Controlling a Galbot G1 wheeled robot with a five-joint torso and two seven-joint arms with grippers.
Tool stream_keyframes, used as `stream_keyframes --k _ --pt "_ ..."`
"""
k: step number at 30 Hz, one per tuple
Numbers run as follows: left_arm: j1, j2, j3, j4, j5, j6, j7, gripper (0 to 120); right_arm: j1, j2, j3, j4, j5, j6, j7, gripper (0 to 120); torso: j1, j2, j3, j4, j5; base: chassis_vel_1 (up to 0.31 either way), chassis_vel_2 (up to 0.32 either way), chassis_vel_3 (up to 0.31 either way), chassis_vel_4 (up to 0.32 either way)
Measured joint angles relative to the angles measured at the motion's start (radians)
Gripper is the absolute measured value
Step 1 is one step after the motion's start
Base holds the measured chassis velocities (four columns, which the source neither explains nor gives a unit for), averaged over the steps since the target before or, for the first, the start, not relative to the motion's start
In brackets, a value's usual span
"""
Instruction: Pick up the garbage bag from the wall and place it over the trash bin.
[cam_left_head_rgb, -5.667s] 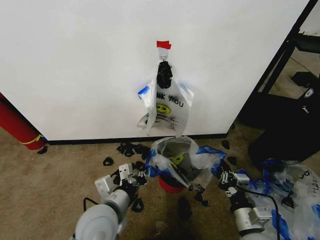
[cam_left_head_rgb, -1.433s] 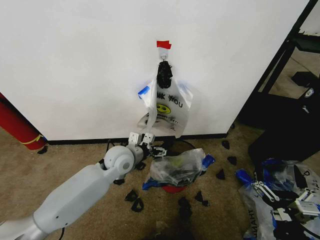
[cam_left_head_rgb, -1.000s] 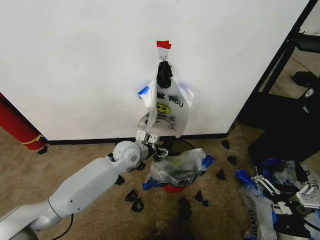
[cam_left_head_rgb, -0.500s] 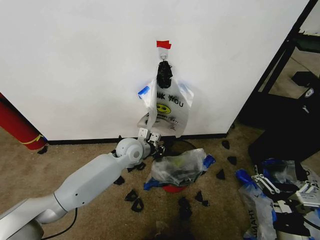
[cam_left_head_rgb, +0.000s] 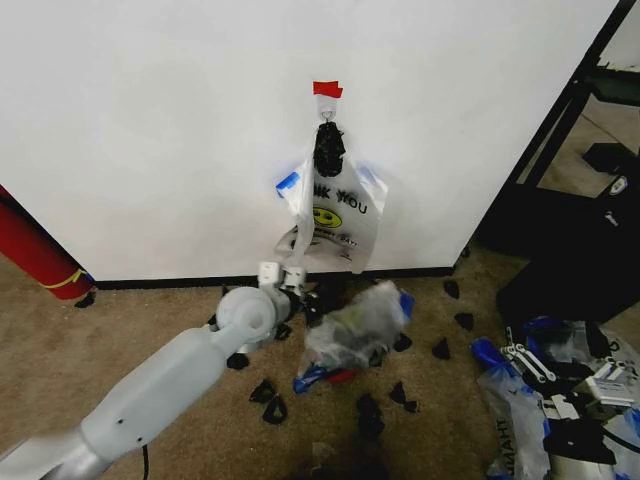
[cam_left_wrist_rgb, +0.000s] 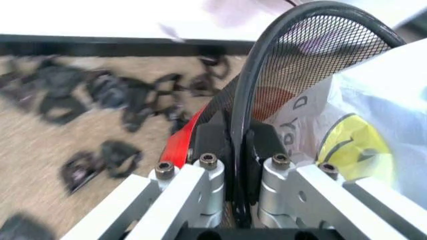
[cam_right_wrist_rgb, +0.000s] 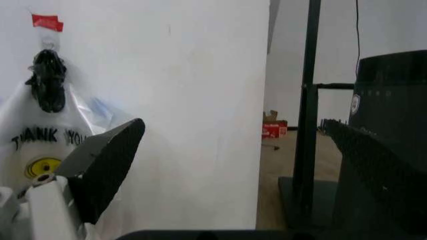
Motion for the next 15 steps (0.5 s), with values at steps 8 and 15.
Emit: stream_keyframes --k 8,15 --pt "0.225 0.014 -0.176 -0.147 -0.043 -0.067 -0.143 3 0.043 -0.021 -0.036 0.002 -0.037 -0.075 0.047 100 0.0 0.0 0.0 0.0004 -0.0001 0.0 0.0 0.0 0.0" --pt "0.324 -0.054 -0.212 -0.218 -0.006 -0.203 -0.141 3 0.06 -0.029 -0.063 0.025 -0.06 -0.122 0.073 100 0.0 0.0 0.0 -0.0001 -0.0001 0.0 0.0 0.0 0.0"
